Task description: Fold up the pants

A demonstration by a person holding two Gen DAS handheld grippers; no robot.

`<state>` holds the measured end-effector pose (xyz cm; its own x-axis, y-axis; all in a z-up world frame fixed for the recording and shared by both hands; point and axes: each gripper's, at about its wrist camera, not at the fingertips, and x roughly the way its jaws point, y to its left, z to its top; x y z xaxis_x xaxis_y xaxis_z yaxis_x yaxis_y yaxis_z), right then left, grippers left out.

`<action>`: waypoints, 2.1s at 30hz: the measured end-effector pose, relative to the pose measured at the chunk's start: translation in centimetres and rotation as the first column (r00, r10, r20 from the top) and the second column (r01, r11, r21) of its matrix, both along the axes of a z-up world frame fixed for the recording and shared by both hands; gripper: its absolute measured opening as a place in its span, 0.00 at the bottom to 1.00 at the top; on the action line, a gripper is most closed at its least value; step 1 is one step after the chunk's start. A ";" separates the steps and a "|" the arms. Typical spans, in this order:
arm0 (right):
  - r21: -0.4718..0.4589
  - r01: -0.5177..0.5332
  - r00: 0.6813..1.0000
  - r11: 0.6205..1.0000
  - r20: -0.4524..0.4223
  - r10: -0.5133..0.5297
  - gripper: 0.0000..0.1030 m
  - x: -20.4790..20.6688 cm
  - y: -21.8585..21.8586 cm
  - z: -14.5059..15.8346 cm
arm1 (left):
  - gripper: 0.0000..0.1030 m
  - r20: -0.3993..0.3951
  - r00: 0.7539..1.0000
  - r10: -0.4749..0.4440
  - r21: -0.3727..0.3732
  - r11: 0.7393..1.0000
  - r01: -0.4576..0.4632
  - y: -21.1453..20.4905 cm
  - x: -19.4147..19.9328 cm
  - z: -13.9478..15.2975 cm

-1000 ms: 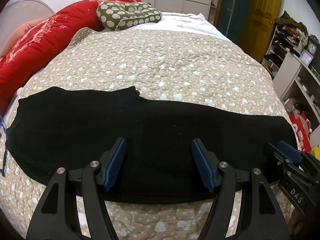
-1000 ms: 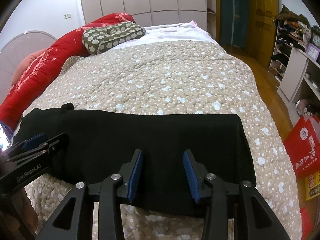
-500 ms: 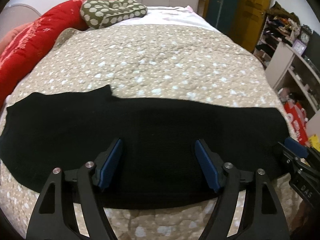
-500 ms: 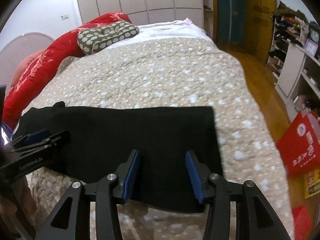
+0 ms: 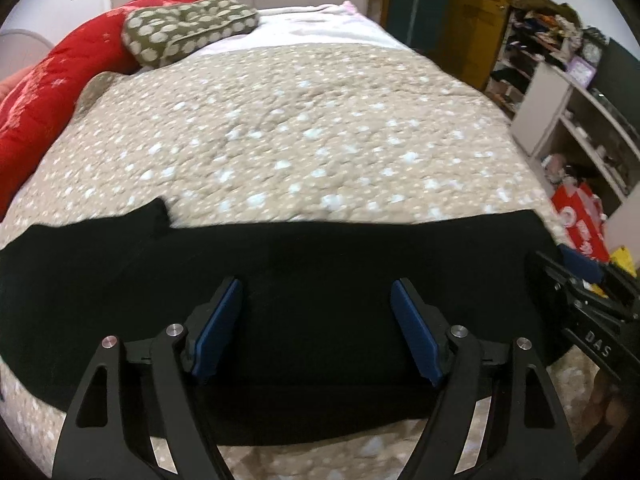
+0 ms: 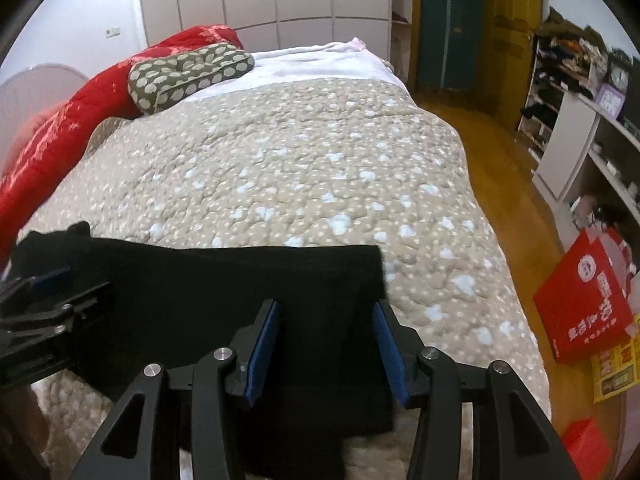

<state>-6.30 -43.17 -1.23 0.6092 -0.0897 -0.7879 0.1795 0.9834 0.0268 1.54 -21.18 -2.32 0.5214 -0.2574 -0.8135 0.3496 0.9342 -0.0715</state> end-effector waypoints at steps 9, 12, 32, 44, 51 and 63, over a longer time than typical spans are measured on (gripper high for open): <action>0.213 0.043 0.999 0.976 -0.008 -0.043 0.46 -5.4 -5.0 -0.4 | 0.76 -0.024 0.980 -0.197 -0.052 0.979 0.196 -4.7 0.6 0.9; 0.276 0.023 1.000 0.961 0.009 -0.027 0.47 -6.2 -5.5 -0.8 | 0.76 -0.062 0.947 -0.317 -0.093 0.946 0.310 -7.0 1.1 0.9; 0.177 -0.174 0.985 0.969 0.038 0.170 0.19 -1.4 -1.7 -0.3 | 0.76 -0.086 0.938 -0.335 -0.068 0.941 0.330 -5.6 3.9 1.6; 0.142 -0.119 0.993 0.983 0.024 0.116 0.07 0.7 -2.6 -1.1 | 0.76 -0.085 0.926 -0.368 -0.082 0.929 0.361 -6.8 3.4 1.8; 0.220 -0.067 0.996 0.973 0.074 0.052 0.49 -3.5 -5.3 0.8 | 0.76 -0.092 0.873 -0.479 -0.112 0.876 0.469 -10.6 3.4 1.7; 0.436 -0.099 0.994 0.895 0.094 0.064 0.52 -6.0 -5.2 -2.4 | 0.83 -0.206 0.773 -0.600 -0.127 0.799 0.587 -17.1 4.2 -0.9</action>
